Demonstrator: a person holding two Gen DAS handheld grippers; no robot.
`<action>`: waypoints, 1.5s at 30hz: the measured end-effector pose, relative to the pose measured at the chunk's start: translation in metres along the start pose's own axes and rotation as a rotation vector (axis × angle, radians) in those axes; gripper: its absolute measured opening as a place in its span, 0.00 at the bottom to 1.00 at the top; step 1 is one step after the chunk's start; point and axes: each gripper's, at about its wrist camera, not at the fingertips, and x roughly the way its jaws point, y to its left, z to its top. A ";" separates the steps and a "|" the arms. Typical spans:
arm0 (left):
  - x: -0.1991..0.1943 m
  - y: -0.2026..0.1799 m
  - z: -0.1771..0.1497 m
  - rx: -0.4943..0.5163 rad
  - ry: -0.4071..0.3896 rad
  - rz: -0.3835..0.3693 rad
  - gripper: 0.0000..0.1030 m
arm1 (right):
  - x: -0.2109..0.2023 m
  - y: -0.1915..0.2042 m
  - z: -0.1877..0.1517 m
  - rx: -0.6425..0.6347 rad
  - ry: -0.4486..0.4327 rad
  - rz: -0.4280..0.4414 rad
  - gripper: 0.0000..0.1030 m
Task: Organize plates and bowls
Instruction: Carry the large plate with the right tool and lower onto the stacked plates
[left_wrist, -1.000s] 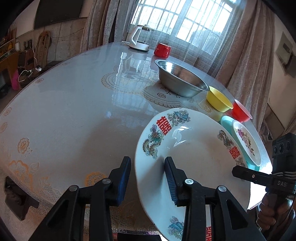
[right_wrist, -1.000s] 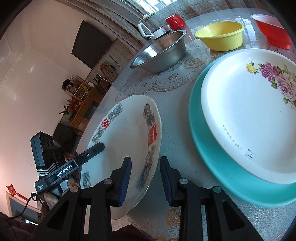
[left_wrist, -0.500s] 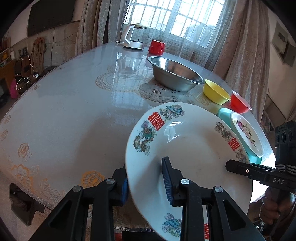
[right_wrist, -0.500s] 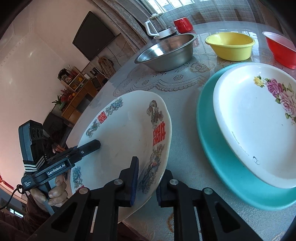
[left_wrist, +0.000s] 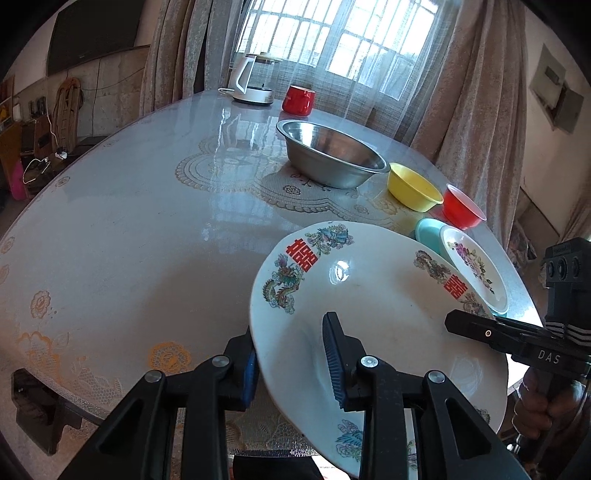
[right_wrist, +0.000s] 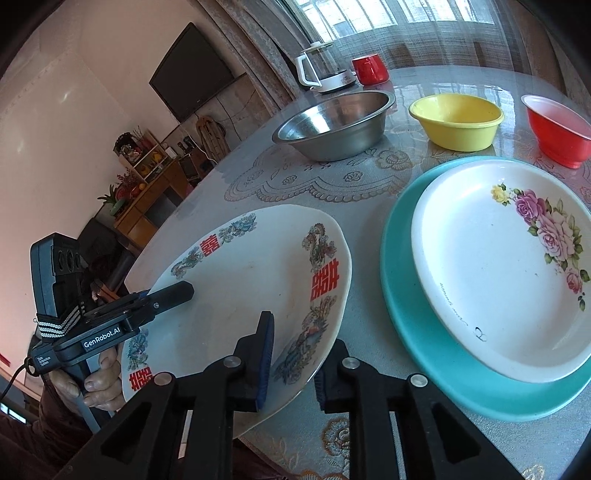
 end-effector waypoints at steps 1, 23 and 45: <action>0.000 -0.002 0.000 0.004 0.000 0.000 0.31 | -0.002 0.000 0.000 -0.006 -0.006 -0.006 0.18; 0.010 -0.077 0.038 0.158 -0.052 -0.101 0.31 | -0.069 -0.030 0.015 0.021 -0.167 -0.118 0.18; 0.093 -0.176 0.065 0.265 0.071 -0.163 0.31 | -0.101 -0.129 0.026 0.155 -0.213 -0.374 0.20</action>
